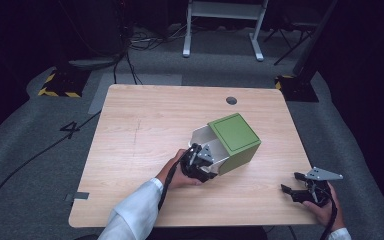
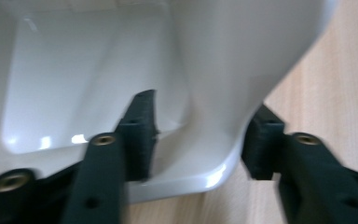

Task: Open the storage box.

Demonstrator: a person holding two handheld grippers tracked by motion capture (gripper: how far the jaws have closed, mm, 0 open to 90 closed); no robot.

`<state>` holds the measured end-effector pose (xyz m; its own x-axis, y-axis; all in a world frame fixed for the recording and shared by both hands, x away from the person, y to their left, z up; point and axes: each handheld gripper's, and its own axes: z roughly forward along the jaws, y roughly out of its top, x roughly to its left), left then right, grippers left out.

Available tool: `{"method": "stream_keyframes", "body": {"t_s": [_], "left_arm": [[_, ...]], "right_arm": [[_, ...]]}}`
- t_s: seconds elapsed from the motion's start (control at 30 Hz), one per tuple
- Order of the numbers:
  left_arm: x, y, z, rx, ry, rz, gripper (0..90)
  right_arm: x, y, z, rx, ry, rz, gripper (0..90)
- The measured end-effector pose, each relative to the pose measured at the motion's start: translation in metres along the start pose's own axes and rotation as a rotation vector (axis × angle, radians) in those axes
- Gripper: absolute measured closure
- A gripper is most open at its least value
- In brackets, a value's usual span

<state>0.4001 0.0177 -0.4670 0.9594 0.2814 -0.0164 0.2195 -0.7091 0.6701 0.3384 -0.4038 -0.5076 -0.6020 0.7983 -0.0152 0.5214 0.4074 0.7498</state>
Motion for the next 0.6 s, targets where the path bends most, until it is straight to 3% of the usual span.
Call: {"method": "stream_keyframes", "body": {"t_s": [0.3, 0.6], "left_arm": [[-0.007, -0.008, -0.006, 0.026, 0.015, 0.041, 66.6], [-0.007, -0.021, -0.014, 0.039, 0.002, 0.027, 68.7]], "right_arm": [[0.0, 0.0, 0.0, 0.0, 0.0, 0.0, 19.5], [0.0, 0.0, 0.0, 0.0, 0.0, 0.0, 19.5]]}}
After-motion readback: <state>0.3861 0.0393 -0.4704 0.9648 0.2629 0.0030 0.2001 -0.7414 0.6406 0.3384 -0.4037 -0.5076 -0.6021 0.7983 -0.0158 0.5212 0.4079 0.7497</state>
